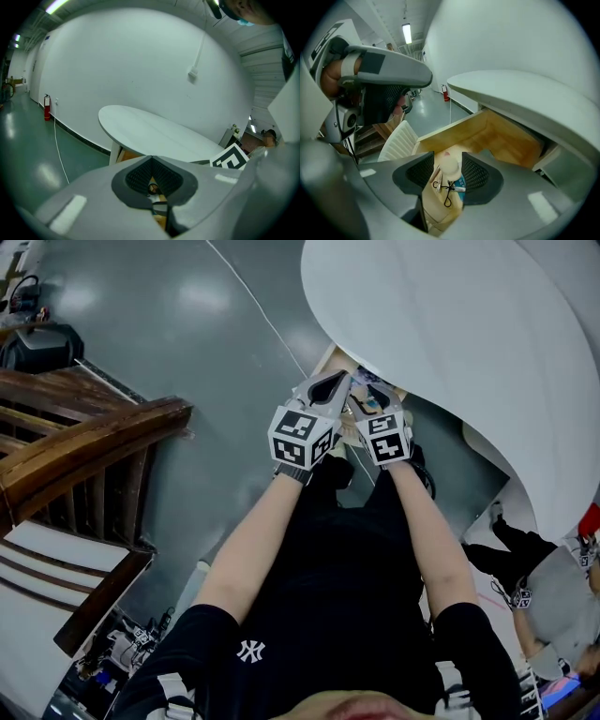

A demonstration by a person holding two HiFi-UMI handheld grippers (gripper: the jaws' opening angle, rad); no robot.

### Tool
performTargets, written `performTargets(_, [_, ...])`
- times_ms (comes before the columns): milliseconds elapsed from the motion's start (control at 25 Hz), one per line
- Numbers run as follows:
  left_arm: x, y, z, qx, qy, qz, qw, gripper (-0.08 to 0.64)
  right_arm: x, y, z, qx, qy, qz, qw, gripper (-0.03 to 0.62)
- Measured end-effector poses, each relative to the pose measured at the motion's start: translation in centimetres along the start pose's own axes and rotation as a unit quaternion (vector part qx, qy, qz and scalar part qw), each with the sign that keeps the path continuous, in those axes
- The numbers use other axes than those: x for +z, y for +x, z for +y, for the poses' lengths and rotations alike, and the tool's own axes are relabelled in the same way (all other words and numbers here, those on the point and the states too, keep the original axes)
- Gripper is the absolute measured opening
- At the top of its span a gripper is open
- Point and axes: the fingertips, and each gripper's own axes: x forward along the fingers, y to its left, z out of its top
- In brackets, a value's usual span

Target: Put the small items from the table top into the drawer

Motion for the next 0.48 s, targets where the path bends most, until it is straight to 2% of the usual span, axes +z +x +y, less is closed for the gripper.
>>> performTargets(160, [0.3, 0.0, 0.1, 0.001, 0.000, -0.002, 1.0000, 0.000, 0.2, 0.1, -0.3, 0.002, 0.002, 0.000, 1.000, 0.215])
performTargets(480, [1.1, -1.3, -0.8, -0.002, 0.003, 0.001, 1.0000, 0.000, 2.9, -3.7, 0.8, -0.006, -0.014, -0.032, 0.999, 0.106])
